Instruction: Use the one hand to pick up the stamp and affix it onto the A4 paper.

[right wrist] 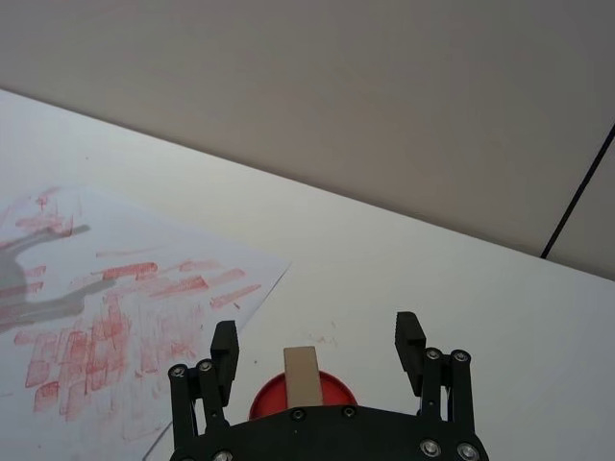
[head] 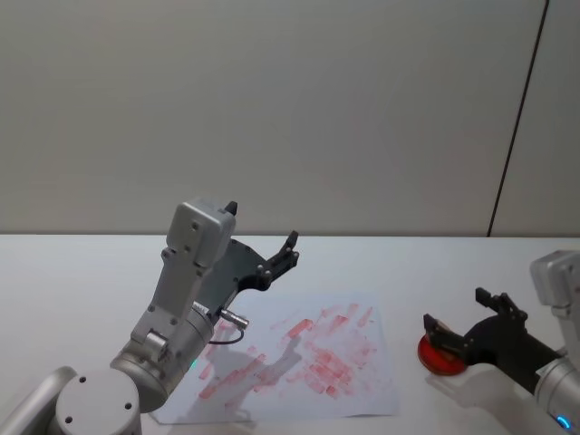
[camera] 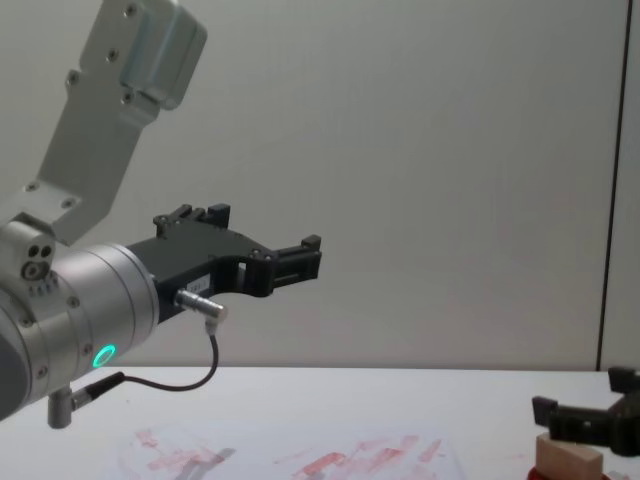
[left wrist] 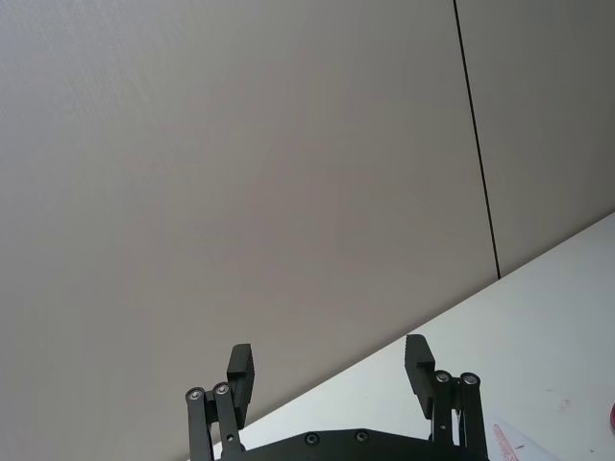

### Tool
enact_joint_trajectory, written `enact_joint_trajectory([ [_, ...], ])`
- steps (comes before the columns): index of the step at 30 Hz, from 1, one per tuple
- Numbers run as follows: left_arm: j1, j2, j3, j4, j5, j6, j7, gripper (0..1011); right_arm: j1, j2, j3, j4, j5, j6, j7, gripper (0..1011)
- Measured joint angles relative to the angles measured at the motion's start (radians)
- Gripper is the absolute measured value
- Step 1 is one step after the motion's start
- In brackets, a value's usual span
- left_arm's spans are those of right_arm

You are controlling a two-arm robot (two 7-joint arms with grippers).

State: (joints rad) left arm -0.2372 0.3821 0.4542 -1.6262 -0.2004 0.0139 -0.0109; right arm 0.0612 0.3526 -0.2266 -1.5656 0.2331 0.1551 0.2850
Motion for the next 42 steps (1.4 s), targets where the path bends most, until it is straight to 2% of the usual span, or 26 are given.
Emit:
enact_joint_trajectory([
  [15,0.000,0.000,0.000,0.000,0.000,0.000,0.000,1002,0.028,-0.012,-0.015,0.070,-0.040,0.032,0.048,1001],
  [17,0.000,0.000,0.000,0.000,0.000,0.000,0.000,1002,0.030,-0.013,-0.016,0.074,-0.042,0.035,0.051,967],
  [22,0.000,0.000,0.000,0.000,0.000,0.000,0.000,1002,0.034,-0.015,-0.019,0.088,-0.047,0.042,0.060,834],
  [23,0.000,0.000,0.000,0.000,0.000,0.000,0.000,1002,0.035,-0.015,-0.020,0.090,-0.047,0.043,0.061,834],
  [30,0.000,0.000,0.000,0.000,0.000,0.000,0.000,1003,0.041,-0.020,-0.024,0.105,-0.049,0.045,0.066,589],
  [33,0.000,0.000,0.000,0.000,0.000,0.000,0.000,1002,0.043,-0.022,-0.025,0.108,-0.050,0.043,0.066,534],
  [34,0.000,0.000,0.000,0.000,0.000,0.000,0.000,1002,0.044,-0.023,-0.025,0.110,-0.051,0.041,0.066,475],
  [36,0.000,0.000,0.000,0.000,0.000,0.000,0.000,1002,0.046,-0.024,-0.026,0.112,-0.052,0.038,0.065,426],
  [37,0.000,0.000,0.000,0.000,0.000,0.000,0.000,1003,0.046,-0.024,-0.027,0.113,-0.053,0.036,0.065,363],
  [38,0.000,0.000,0.000,0.000,0.000,0.000,0.000,1002,0.047,-0.025,-0.027,0.115,-0.053,0.034,0.064,363],
  [39,0.000,0.000,0.000,0.000,0.000,0.000,0.000,1003,0.048,-0.026,-0.028,0.116,-0.054,0.030,0.063,305],
  [40,0.000,0.000,0.000,0.000,0.000,0.000,0.000,1003,0.049,-0.027,-0.028,0.117,-0.055,0.029,0.062,305],
  [41,0.000,0.000,0.000,0.000,0.000,0.000,0.000,1002,0.049,-0.027,-0.028,0.117,-0.055,0.027,0.061,247],
  [42,0.000,0.000,0.000,0.000,0.000,0.000,0.000,1003,0.049,-0.027,-0.028,0.117,-0.056,0.025,0.061,233],
])
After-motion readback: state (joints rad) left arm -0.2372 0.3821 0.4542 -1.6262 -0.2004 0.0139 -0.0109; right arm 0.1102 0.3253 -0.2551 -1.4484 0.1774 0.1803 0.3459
